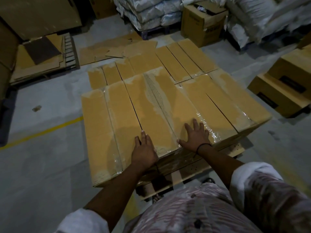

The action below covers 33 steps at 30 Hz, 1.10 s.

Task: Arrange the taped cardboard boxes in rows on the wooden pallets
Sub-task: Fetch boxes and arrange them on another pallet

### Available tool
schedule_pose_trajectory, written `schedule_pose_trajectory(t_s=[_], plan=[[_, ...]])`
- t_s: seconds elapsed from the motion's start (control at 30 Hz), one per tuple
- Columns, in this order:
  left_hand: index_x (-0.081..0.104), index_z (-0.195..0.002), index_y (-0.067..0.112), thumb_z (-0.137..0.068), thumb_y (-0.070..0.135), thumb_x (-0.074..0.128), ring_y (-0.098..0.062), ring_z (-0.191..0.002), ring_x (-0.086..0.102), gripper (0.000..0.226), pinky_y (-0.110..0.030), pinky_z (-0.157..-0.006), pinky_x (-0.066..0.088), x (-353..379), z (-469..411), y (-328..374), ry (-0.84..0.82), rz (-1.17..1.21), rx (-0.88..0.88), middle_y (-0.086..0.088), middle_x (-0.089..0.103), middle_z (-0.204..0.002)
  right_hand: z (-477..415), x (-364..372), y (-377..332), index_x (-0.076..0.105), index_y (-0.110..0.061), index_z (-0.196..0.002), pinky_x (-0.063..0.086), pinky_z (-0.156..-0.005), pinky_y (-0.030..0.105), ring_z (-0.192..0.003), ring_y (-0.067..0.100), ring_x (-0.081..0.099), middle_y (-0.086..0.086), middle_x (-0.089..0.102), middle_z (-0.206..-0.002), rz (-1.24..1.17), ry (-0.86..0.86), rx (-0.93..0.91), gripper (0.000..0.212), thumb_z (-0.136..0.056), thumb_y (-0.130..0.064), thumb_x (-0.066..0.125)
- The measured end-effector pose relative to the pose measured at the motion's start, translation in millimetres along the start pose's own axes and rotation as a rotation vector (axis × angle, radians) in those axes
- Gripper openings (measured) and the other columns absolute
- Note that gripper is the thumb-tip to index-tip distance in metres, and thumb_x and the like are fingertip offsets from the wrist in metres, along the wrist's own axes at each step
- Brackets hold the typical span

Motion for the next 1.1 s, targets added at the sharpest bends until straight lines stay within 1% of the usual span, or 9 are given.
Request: schedule_pose_trajectory(t_s=[0.17,0.3,0.5,0.57,0.73,0.87,0.97,1.03,1.1], plan=[[0.003,-0.162,0.002,-0.106,0.042,0.037,-0.048,-0.154,0.001,0.077,-0.051,-0.125,0.015,4,5,-13,0.028,0.031,0.014,-0.018,-0.01,-0.17,-1,-12,-1,0.028,-0.031,-0.156,0.026,-0.114,0.057,-0.147,0.043,0.018,0.008,0.005,-0.169,0.001,0.005,-0.04,0.093,-0.08,-0.071,0.063],[0.002,-0.162,0.003,-0.106,0.041,0.04,-0.046,-0.154,0.001,0.078,-0.049,-0.124,0.017,2,9,-18,0.034,0.041,0.041,-0.015,-0.011,-0.171,2,-12,-1,0.036,-0.033,-0.152,0.027,-0.114,0.056,-0.146,0.043,0.019,0.007,0.01,-0.168,0.028,-0.007,-0.056,0.085,-0.079,-0.068,0.064],[0.0,-0.163,0.005,-0.107,0.042,0.039,-0.044,-0.154,-0.001,0.077,-0.049,-0.124,0.016,3,14,-24,0.043,0.054,0.037,-0.012,-0.014,-0.171,8,-13,-6,0.04,-0.034,-0.151,0.027,-0.114,0.054,-0.147,0.041,0.018,0.007,0.012,-0.169,0.008,-0.007,-0.062,0.082,-0.08,-0.067,0.065],[0.001,-0.163,0.006,-0.107,0.042,0.037,-0.044,-0.154,-0.001,0.076,-0.049,-0.125,0.014,4,15,-25,0.05,0.049,0.038,-0.012,-0.013,-0.171,9,-12,-6,0.039,-0.033,-0.152,0.026,-0.115,0.055,-0.147,0.042,0.016,0.007,0.009,-0.169,0.019,-0.021,-0.065,0.083,-0.081,-0.066,0.066],[0.001,-0.163,0.009,-0.107,0.041,0.038,-0.046,-0.154,0.0,0.075,-0.05,-0.124,0.016,3,10,-20,0.028,0.071,0.034,-0.013,-0.011,-0.171,4,-11,-1,0.026,-0.033,-0.158,0.02,-0.118,0.059,-0.151,0.046,0.005,0.008,-0.003,-0.17,0.001,-0.119,-0.051,0.093,-0.081,-0.066,0.068],[-0.002,-0.163,0.007,-0.107,0.039,0.041,-0.046,-0.154,0.0,0.078,-0.05,-0.123,0.018,0,6,-17,-0.001,0.089,0.027,-0.012,-0.012,-0.171,2,-14,5,0.02,-0.034,-0.16,0.018,-0.12,0.055,-0.153,0.041,0.006,0.012,-0.005,-0.169,-0.116,-0.092,0.003,0.101,-0.079,-0.061,0.074],[-0.002,-0.163,0.006,-0.106,0.038,0.043,-0.046,-0.154,0.001,0.08,-0.05,-0.123,0.018,0,7,-19,0.004,0.09,0.031,-0.012,-0.011,-0.171,0,-18,5,0.02,-0.033,-0.16,0.018,-0.121,0.052,-0.153,0.038,0.009,0.016,0.004,-0.168,-0.238,-0.065,0.048,0.102,-0.079,-0.057,0.077],[-0.001,-0.163,0.006,-0.104,0.037,0.047,-0.044,-0.154,0.001,0.082,-0.048,-0.123,0.019,2,7,-22,0.011,0.125,0.03,-0.01,-0.011,-0.171,-5,-16,7,0.029,-0.033,-0.157,0.023,-0.121,0.052,-0.151,0.037,0.016,0.016,0.013,-0.166,-0.291,-0.063,0.064,0.096,-0.078,-0.055,0.078],[0.0,-0.164,0.009,-0.102,0.036,0.051,-0.042,-0.155,0.001,0.085,-0.048,-0.123,0.02,3,6,-24,0.018,0.17,0.029,-0.007,-0.011,-0.172,-11,-16,12,0.042,-0.034,-0.15,0.032,-0.116,0.054,-0.145,0.037,0.029,0.014,0.03,-0.16,-0.33,-0.033,0.063,0.089,-0.074,-0.057,0.08]])
Point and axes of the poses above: each hand's wrist, its own z-axis away from the middle knuckle, its own x-axis out of the palm, y = z × x, the point moved 2 cm from there along -z, towards the middle knuckle
